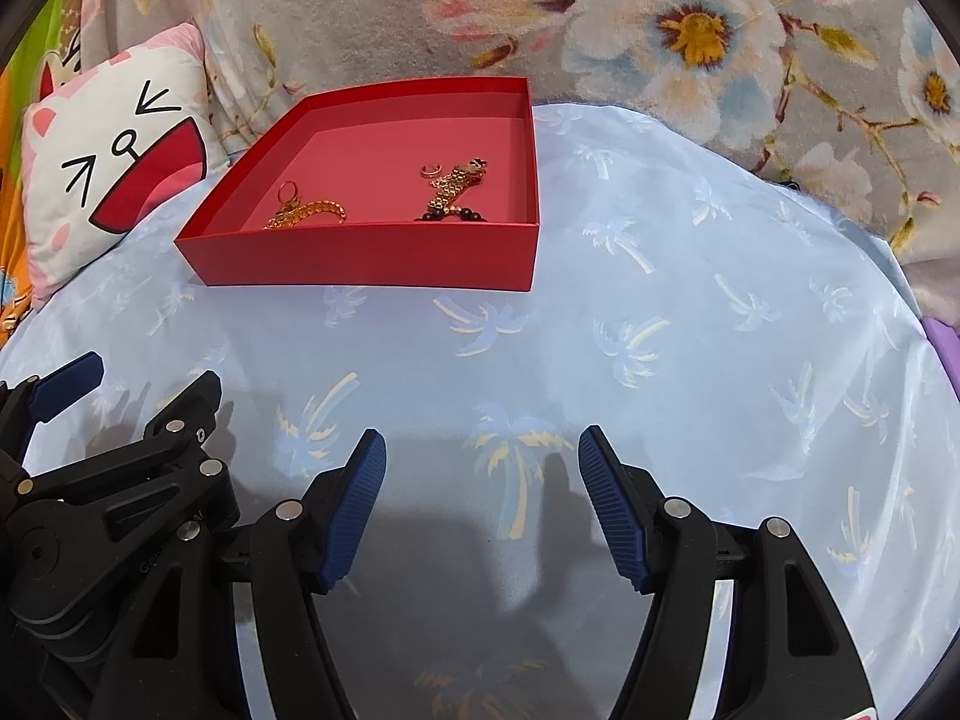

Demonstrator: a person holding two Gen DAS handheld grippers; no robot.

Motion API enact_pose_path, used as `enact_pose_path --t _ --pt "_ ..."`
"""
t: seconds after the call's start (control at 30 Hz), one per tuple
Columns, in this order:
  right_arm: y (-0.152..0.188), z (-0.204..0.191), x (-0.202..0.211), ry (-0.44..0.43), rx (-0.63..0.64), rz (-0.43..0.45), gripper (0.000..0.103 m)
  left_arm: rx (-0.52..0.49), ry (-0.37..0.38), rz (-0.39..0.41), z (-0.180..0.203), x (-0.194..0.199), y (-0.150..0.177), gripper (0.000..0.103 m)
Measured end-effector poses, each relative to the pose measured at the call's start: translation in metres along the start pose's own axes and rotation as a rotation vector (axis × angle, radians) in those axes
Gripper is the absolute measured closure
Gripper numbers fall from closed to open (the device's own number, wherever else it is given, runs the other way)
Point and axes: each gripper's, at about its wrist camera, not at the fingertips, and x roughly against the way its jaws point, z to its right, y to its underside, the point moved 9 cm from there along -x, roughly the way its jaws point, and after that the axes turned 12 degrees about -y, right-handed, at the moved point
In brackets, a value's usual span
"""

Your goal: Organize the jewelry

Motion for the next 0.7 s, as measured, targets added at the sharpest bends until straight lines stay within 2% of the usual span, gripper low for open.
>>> enact_pose_path --t 0.7 --pt "-0.002 0.0 0.008 0.014 0.002 0.037 0.037 0.013 -0.022 0.061 -0.003 0.013 -0.005 0.023"
